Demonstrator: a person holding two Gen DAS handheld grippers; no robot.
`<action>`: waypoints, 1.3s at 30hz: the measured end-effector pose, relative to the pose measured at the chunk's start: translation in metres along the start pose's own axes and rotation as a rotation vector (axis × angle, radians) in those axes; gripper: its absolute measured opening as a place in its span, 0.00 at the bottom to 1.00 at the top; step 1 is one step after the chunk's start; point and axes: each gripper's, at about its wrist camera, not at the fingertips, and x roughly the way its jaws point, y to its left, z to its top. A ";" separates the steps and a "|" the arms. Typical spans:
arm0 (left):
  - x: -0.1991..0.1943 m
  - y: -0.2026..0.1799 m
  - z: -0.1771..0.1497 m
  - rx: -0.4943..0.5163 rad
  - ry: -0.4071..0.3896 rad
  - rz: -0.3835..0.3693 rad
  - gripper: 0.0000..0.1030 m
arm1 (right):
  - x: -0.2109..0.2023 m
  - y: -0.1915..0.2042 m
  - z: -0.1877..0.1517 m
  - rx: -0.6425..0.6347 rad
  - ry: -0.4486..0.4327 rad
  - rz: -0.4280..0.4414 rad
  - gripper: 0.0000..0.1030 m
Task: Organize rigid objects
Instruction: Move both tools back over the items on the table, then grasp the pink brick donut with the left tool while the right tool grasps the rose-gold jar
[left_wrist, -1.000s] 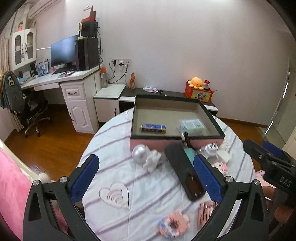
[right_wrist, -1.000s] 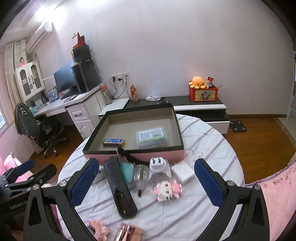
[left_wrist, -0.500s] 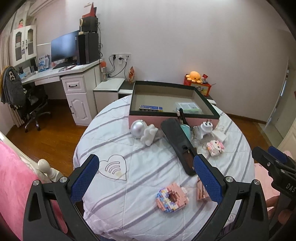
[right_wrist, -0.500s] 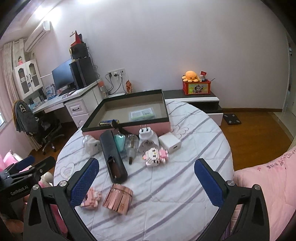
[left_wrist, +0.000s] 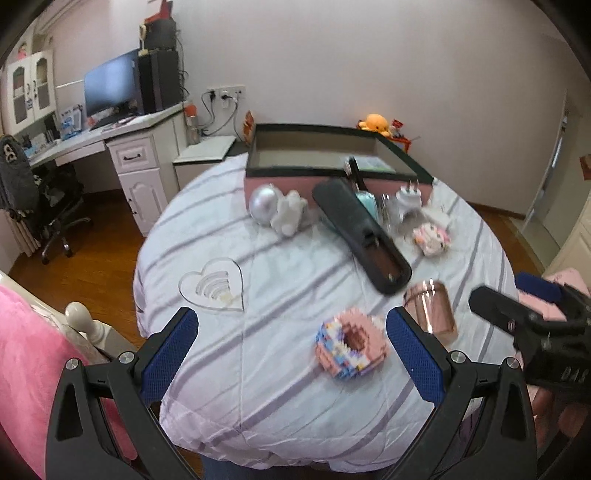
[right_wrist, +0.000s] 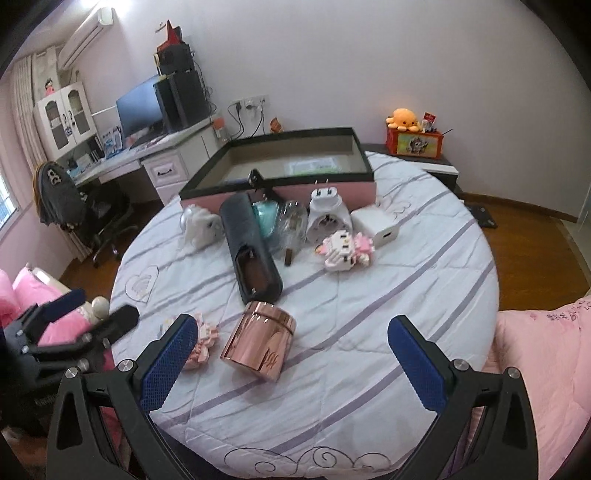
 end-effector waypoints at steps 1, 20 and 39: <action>0.003 -0.001 -0.003 0.007 0.007 -0.003 1.00 | 0.002 0.000 0.001 0.003 0.004 0.003 1.00; 0.053 -0.019 -0.023 0.028 0.091 -0.043 0.97 | 0.047 0.011 -0.009 -0.005 0.123 0.020 0.86; 0.062 -0.010 -0.018 0.048 0.100 -0.083 0.51 | 0.064 0.011 -0.017 0.003 0.154 0.060 0.48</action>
